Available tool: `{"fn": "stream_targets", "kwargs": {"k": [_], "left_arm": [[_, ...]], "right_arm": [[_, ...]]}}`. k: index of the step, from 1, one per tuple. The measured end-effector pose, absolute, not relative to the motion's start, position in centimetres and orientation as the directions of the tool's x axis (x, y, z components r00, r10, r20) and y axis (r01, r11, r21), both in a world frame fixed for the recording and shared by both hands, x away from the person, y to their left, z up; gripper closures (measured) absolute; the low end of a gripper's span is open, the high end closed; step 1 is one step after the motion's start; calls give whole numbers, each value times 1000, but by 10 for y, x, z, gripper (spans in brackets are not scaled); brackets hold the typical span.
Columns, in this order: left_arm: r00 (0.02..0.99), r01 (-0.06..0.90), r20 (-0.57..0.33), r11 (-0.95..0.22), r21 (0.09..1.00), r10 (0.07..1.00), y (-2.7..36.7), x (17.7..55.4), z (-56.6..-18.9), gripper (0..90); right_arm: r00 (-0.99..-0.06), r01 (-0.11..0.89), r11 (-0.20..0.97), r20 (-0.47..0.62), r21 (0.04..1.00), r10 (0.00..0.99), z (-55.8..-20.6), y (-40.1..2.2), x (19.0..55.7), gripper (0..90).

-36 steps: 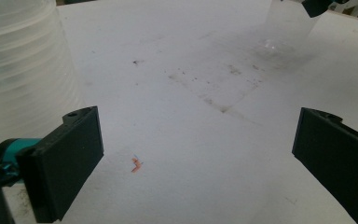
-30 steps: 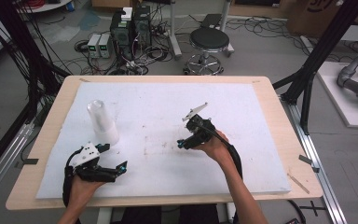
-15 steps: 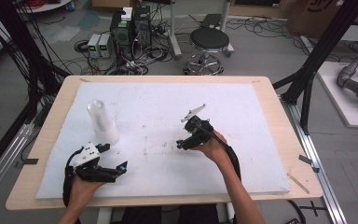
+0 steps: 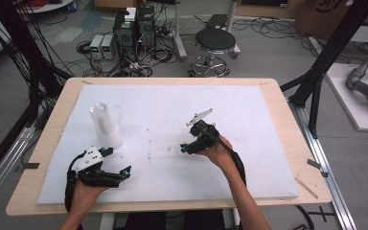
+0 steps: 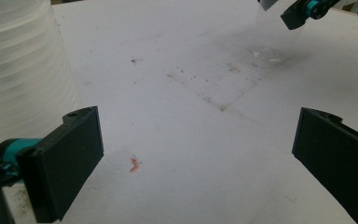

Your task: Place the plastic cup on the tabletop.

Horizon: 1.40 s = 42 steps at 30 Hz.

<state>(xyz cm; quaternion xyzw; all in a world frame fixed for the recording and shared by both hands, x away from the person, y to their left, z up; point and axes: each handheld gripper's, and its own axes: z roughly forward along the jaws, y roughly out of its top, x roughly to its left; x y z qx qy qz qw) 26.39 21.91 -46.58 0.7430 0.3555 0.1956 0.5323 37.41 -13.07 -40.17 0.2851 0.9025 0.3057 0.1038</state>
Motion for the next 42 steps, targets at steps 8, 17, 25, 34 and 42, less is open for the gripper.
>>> {"fn": "stream_targets", "kwargs": {"k": [8, 17, 25, 34, 42], "left_arm": [[671, 320, -86, -182, 930, 737, 219, 264, -466, 18], [671, 318, -88, -179, 931, 736, 219, 263, -466, 18], [673, 318, -89, -179, 931, 734, 219, 264, -466, 18], [671, 320, -94, -173, 932, 736, 220, 264, -466, 18], [671, 322, -103, -164, 932, 734, 221, 264, -466, 18]], "right_arm": [[-816, 453, 652, -12, 608, 579, -403, -130, 374, 299], [-820, 449, 671, -27, 591, 572, -417, -124, 373, 188], [-807, 465, 646, -10, 605, 591, -417, -130, 372, 188], [-793, 470, 615, -4, 633, 609, -414, -142, 365, 168], [-791, 463, 581, 16, 670, 612, -408, -160, 355, 168]]}}
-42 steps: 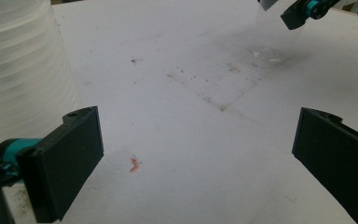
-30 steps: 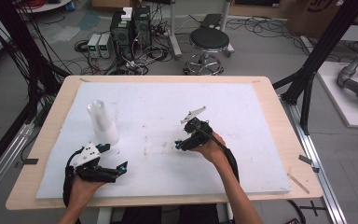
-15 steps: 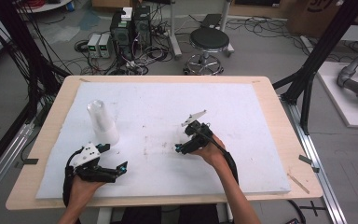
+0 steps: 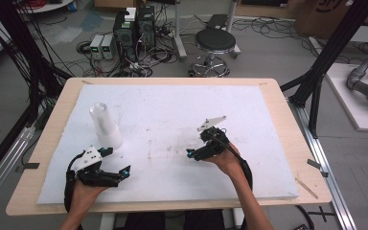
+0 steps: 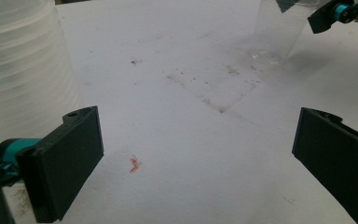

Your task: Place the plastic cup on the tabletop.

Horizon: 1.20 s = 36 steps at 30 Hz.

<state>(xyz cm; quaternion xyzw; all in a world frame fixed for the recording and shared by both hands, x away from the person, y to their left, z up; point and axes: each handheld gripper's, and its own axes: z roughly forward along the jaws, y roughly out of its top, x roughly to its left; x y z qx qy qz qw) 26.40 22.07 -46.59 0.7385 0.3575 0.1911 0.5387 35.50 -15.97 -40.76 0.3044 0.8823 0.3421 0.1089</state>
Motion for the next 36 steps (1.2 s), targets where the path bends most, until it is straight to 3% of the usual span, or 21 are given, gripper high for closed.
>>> {"fn": "stream_targets", "kwargs": {"k": [20, 36], "left_arm": [[663, 307, -92, -158, 938, 743, 221, 262, -466, 18], [656, 316, -107, -144, 938, 747, 222, 263, -466, 18]], "right_arm": [[-771, 352, 395, 24, 848, 636, -412, -225, 308, 169], [-694, 325, 222, 72, 919, 717, -434, -278, 292, 169]]}}
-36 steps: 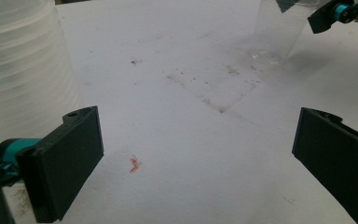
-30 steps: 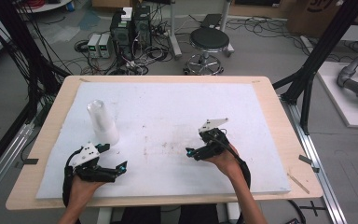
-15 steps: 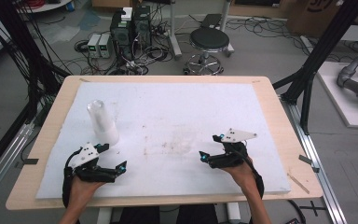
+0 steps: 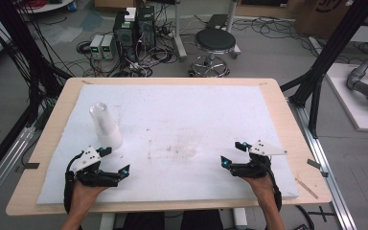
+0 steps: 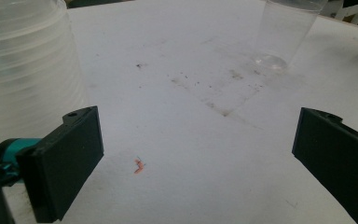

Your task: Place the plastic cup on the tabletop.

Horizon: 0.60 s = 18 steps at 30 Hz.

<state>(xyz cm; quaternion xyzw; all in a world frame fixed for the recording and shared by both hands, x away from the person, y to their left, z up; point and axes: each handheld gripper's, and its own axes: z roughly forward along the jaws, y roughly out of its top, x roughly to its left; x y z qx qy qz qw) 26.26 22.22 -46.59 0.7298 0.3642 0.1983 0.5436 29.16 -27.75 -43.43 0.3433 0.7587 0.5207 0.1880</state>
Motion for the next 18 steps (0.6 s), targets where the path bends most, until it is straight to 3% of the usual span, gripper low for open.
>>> {"fn": "stream_targets", "kwargs": {"k": [18], "left_arm": [[661, 313, -114, -136, 940, 741, 223, 262, -466, 18]], "right_arm": [[-672, 315, 194, 73, 929, 737, -441, -282, 291, 169]]}}
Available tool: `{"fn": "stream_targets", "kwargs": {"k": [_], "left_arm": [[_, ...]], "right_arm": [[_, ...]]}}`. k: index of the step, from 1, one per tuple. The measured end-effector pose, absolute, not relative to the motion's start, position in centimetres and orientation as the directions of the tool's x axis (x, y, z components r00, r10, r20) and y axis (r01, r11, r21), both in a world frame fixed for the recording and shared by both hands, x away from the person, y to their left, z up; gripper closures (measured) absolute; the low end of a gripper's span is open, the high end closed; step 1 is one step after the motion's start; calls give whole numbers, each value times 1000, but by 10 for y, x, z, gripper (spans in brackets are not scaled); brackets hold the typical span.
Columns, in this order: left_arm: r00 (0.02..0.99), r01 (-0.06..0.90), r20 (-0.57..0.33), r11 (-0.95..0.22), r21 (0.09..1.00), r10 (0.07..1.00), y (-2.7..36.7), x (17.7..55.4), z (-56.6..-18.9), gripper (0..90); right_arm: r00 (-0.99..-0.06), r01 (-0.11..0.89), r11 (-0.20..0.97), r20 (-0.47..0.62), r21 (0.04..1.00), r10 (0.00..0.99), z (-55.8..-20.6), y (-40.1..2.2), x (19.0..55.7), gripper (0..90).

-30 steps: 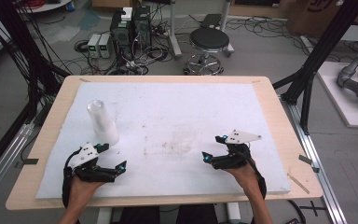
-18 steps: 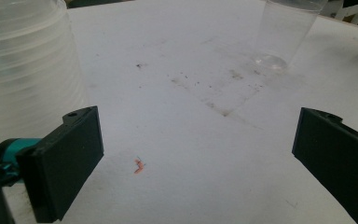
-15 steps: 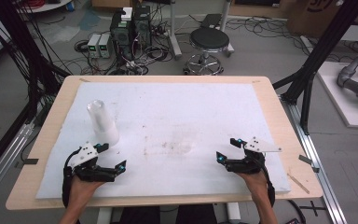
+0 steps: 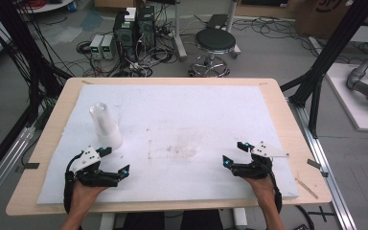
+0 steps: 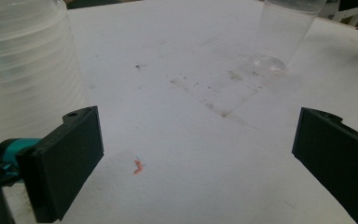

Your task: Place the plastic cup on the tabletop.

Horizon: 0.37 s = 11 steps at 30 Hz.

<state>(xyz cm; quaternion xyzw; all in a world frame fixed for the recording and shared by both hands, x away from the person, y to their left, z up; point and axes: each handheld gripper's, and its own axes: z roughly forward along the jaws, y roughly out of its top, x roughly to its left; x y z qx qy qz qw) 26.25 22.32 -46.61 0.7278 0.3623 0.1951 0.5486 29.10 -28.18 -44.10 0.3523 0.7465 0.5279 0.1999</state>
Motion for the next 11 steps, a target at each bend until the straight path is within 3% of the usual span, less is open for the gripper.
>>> {"fn": "stream_targets", "kwargs": {"k": [11], "left_arm": [[657, 293, -117, -109, 950, 745, 226, 260, -466, 18]], "right_arm": [[-670, 288, 179, 64, 941, 740, -451, -279, 291, 169]]}}
